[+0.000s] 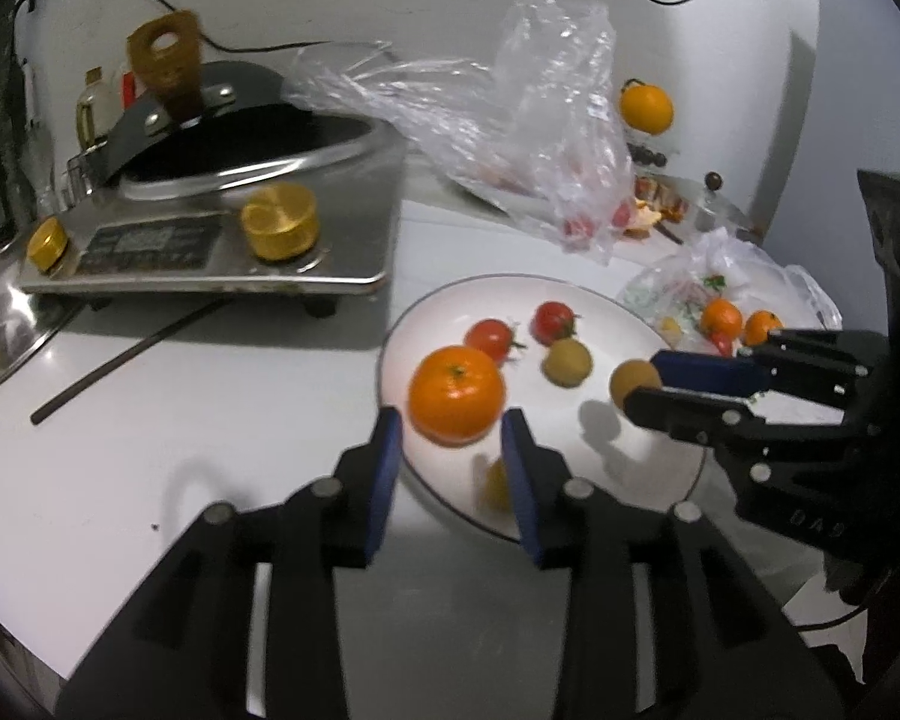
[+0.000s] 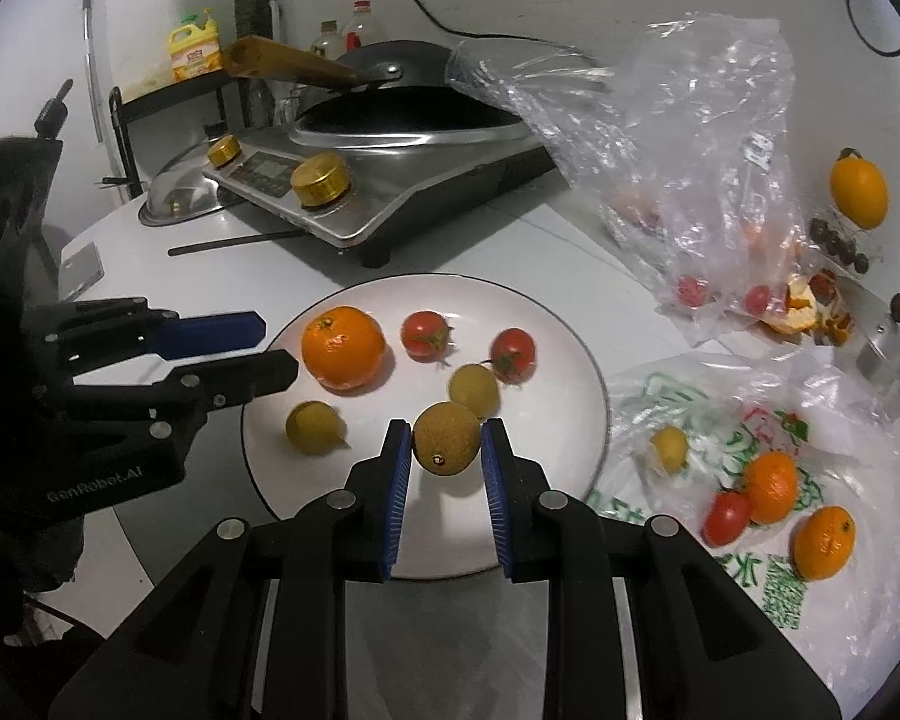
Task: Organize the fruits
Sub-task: 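Lower the brown fruit onto the plate and open the right tool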
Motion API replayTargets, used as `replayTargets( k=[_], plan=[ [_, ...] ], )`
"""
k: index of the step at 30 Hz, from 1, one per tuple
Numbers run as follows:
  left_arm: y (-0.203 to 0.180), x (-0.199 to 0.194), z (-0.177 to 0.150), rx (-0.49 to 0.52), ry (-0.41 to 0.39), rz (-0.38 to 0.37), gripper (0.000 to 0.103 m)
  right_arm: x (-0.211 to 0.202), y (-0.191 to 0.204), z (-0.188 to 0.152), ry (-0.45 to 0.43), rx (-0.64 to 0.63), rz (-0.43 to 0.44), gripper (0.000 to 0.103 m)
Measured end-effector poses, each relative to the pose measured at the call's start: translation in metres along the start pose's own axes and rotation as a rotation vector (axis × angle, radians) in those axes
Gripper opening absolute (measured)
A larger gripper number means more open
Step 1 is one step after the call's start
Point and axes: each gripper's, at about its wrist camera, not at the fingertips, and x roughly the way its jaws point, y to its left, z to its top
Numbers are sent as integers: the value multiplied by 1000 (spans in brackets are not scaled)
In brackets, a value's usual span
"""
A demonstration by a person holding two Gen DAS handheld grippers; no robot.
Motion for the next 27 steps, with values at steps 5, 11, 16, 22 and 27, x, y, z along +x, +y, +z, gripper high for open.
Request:
replayTargets(
  k=[5, 11, 16, 22, 27],
  plan=[
    [13, 2, -2, -23, 5, 15, 43, 13, 7, 6, 12, -9, 15, 26],
    [25, 5, -3, -47, 8, 23, 54, 30, 10, 13, 31, -10, 17, 26],
    [31, 5, -3, -53, 3, 22, 54, 42, 12, 16, 46, 0, 20, 26],
    [32, 6, -3, -51, 6, 24, 54, 49, 14, 19, 54, 4, 19, 26],
    [33, 7, -6, -49, 11, 17, 54, 52, 17, 19, 59, 1, 19, 26]
  ],
)
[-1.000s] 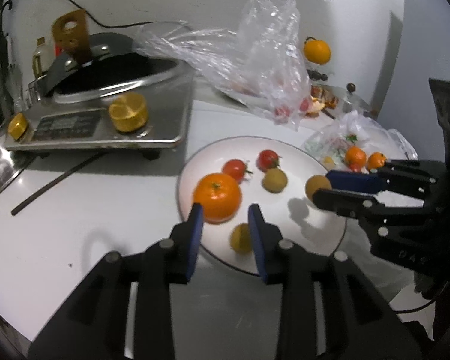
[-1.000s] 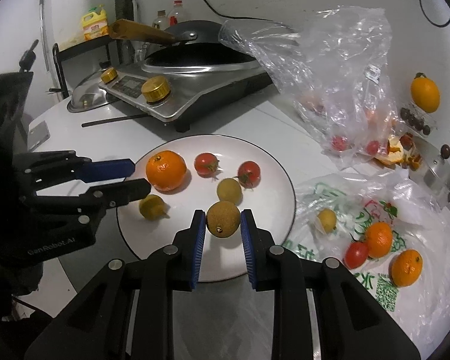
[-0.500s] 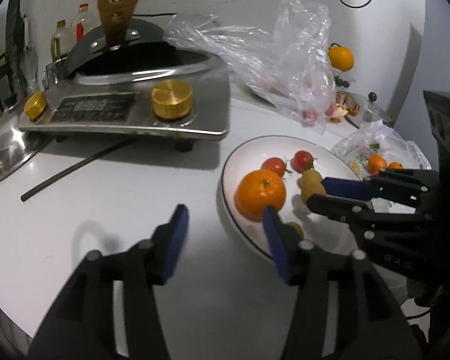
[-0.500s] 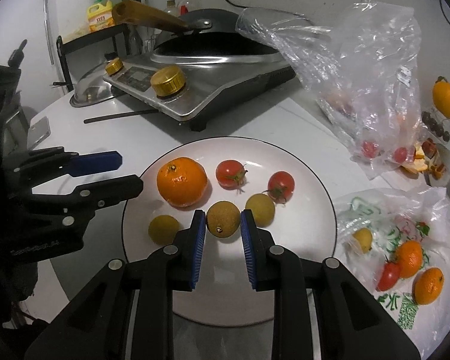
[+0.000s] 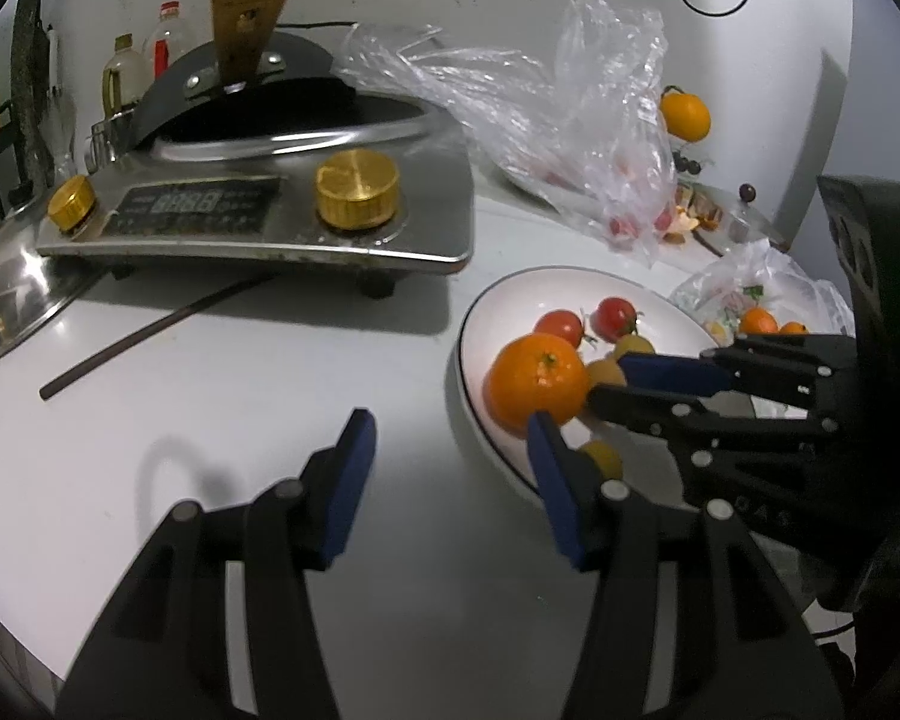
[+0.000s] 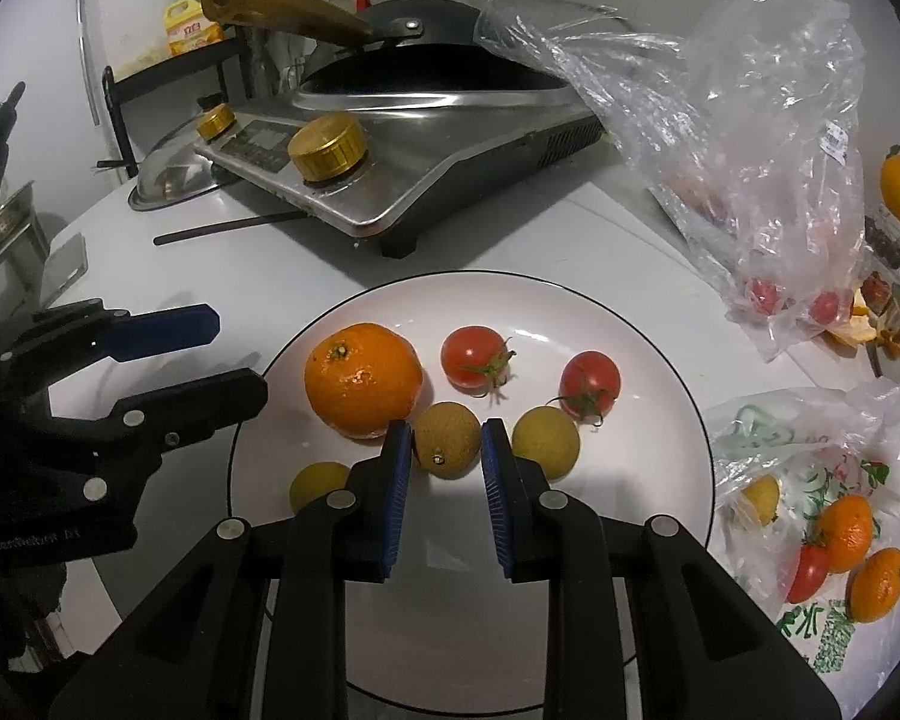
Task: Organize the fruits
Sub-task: 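Lower the brown fruit onto the plate and open the right tool, then move both tools back over the fruits on the plastic bag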
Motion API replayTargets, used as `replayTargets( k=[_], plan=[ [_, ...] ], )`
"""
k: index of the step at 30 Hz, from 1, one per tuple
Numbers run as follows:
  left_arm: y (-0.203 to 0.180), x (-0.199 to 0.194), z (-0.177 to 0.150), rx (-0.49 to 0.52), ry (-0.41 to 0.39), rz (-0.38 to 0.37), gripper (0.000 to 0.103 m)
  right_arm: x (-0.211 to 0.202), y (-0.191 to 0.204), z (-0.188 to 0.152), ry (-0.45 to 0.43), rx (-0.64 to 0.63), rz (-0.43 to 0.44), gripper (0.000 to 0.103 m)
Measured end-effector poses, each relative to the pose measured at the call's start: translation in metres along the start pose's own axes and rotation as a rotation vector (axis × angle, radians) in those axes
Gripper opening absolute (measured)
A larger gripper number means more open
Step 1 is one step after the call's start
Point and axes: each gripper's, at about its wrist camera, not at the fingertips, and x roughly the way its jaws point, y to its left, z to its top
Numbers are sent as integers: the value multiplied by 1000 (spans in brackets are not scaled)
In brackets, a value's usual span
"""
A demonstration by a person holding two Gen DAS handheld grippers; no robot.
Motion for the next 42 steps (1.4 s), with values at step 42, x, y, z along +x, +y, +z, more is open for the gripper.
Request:
replayTargets(
  k=[42],
  plan=[
    [-74, -28, 9, 104, -31, -10, 54, -98, -39, -24, -137, 72, -77, 39]
  ],
)
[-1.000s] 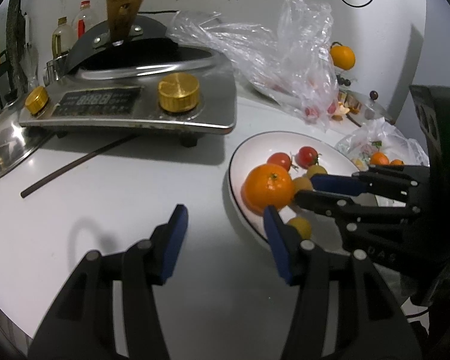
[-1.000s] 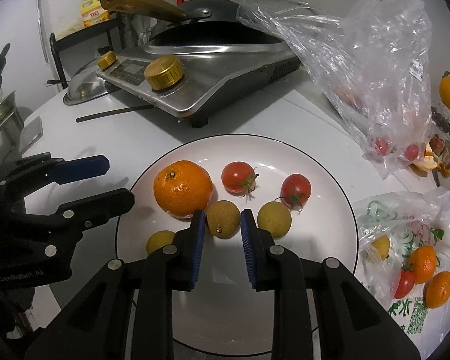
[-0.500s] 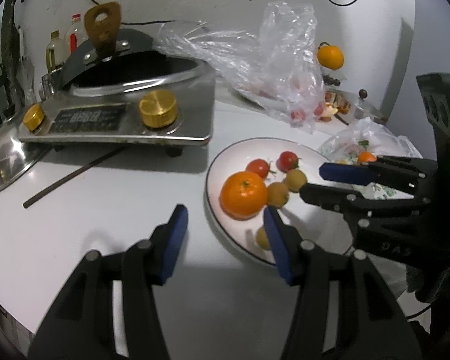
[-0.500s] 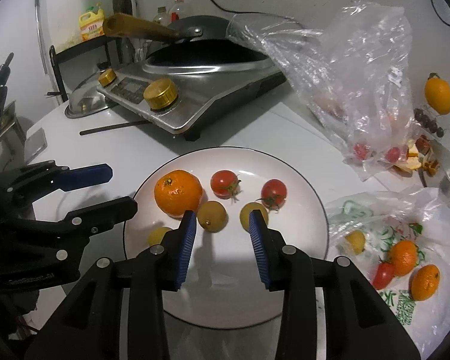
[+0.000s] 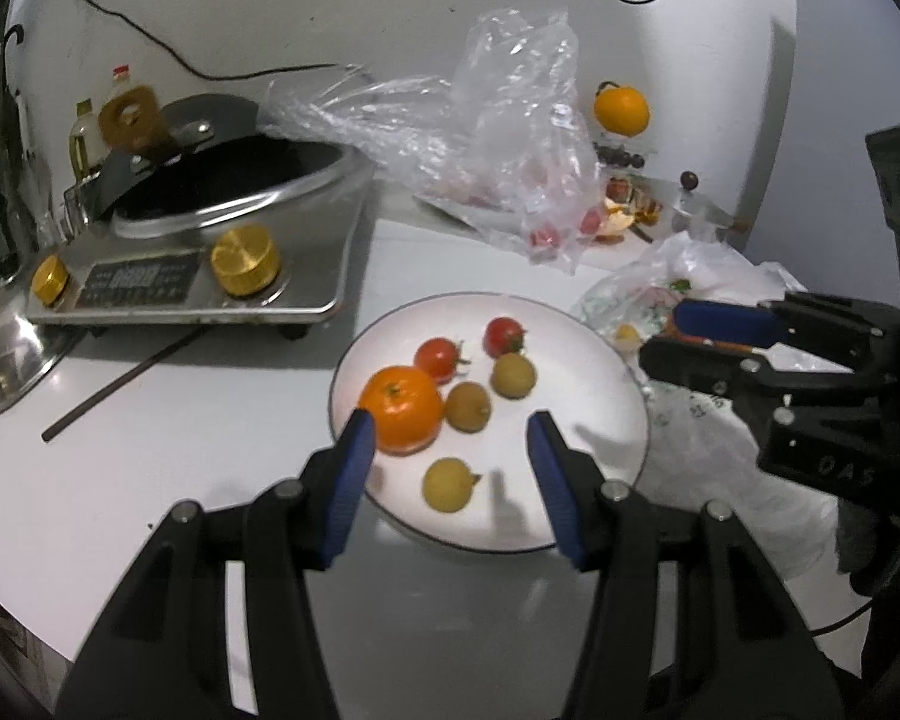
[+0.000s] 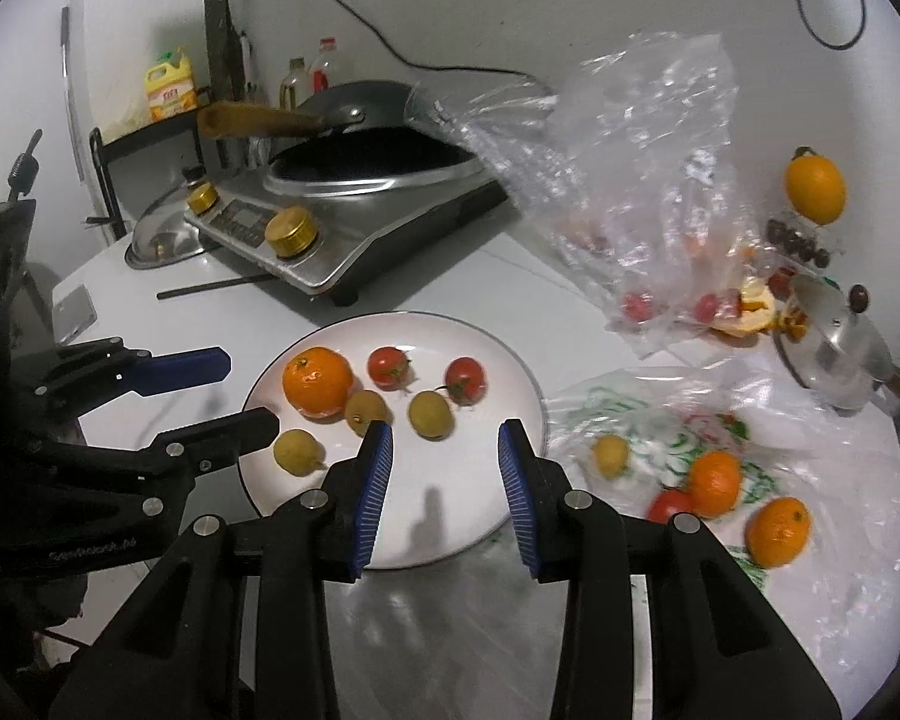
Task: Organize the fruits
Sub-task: 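Move both tools back over the fruits on the plastic bag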
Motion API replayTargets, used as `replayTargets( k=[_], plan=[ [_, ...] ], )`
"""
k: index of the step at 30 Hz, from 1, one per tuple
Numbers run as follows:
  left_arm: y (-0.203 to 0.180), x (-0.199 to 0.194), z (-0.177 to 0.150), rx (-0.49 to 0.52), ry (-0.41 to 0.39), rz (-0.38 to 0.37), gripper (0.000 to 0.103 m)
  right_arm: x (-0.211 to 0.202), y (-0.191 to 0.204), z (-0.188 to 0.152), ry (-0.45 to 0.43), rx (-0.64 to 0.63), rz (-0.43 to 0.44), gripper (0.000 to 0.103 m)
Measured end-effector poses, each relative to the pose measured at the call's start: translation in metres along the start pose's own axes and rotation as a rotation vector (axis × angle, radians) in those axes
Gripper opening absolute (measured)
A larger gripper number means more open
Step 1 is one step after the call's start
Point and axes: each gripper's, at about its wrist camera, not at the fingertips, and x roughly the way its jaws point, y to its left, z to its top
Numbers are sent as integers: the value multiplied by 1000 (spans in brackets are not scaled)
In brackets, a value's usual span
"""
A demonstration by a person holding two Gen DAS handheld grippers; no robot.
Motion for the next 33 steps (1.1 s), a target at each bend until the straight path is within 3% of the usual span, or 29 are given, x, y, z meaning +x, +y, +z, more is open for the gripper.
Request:
replayTargets(
  k=[17, 33],
  plan=[
    [-72, -3, 13, 90, 1, 11, 54, -52, -58, -25, -74, 77, -22, 43],
    [-138, 21, 21, 173, 28, -31, 54, -73, -123, -56, -78, 161, -69, 43]
  ],
)
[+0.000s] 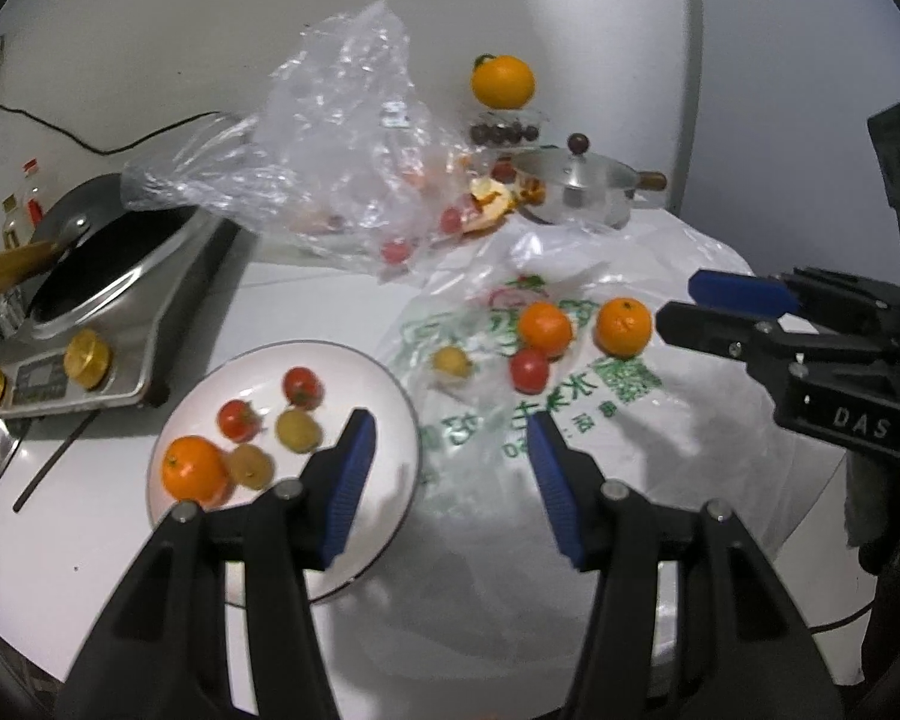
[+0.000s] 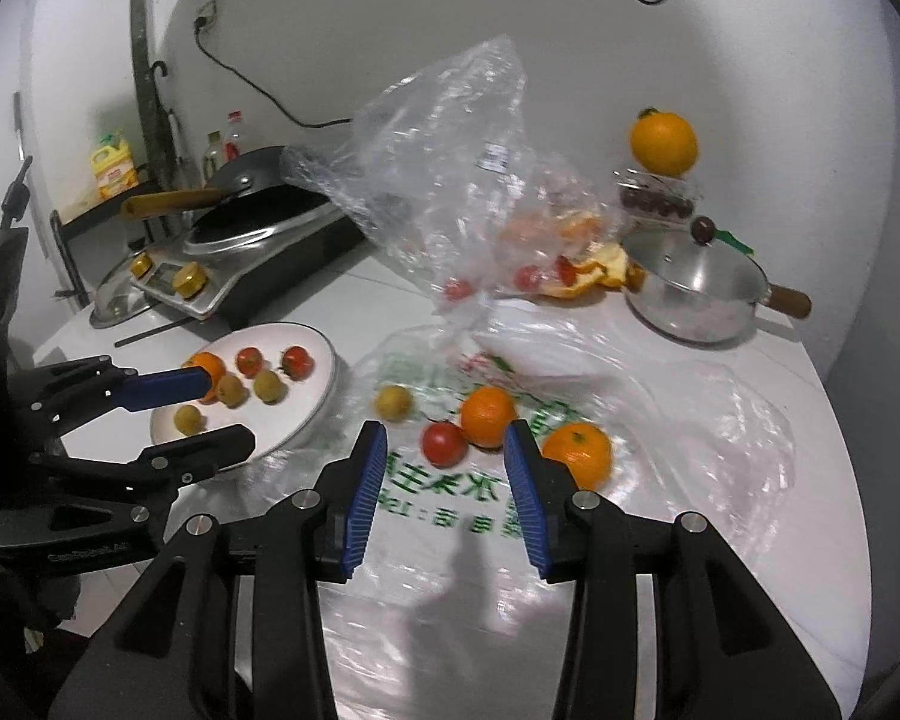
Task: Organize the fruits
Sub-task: 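Move both tools back over the fruits on the plastic bag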
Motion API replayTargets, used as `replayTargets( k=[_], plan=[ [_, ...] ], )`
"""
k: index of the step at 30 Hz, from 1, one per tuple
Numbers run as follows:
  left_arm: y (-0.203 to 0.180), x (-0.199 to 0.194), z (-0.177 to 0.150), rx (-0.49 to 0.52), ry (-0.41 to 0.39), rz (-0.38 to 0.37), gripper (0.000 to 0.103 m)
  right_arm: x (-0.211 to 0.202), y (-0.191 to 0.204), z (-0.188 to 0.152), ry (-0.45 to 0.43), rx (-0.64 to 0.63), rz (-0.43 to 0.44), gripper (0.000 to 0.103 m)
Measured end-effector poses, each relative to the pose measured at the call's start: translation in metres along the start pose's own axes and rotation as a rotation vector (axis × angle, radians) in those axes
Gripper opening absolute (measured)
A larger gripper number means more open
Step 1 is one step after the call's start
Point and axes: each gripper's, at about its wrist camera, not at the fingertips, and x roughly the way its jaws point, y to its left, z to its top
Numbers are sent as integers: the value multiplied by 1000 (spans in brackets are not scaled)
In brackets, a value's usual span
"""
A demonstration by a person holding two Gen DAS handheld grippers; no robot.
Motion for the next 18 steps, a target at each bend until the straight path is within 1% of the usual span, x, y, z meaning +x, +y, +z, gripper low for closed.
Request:
replayTargets(
  k=[8, 18],
  plan=[
    [-19, 19, 9, 26, 22, -21, 54, 7, -26, -5, 16, 32, -10, 43],
    [-33, 50, 19, 49, 57, -21, 54, 32, -53, -8, 55, 59, 2, 43]
  ],
)
